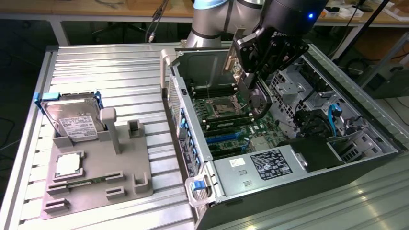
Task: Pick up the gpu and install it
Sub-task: 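Pick up the gpu and move the gpu toward the slot, then insert the gpu into the slot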
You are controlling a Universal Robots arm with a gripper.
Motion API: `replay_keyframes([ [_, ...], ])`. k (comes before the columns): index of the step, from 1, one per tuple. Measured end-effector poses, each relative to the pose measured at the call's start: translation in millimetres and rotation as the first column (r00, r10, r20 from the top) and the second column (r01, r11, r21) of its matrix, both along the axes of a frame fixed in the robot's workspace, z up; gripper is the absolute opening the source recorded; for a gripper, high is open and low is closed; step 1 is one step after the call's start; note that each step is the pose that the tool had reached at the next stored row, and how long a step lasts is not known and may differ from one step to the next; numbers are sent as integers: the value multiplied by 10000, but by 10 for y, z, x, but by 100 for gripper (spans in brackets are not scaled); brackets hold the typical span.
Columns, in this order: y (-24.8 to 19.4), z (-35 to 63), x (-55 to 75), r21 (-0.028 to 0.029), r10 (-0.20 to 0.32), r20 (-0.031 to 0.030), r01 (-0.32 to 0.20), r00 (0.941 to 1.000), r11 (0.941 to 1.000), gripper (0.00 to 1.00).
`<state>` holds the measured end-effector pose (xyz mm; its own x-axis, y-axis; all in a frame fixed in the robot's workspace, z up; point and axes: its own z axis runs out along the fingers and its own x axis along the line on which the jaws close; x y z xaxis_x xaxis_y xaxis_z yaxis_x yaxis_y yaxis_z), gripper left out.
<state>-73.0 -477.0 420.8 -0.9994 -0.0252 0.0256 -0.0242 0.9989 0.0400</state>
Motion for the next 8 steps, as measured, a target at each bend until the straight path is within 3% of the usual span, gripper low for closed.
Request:
replay_keyframes([
  [8,1,0,16,-1,0,0,0,10000,10000,27],
])
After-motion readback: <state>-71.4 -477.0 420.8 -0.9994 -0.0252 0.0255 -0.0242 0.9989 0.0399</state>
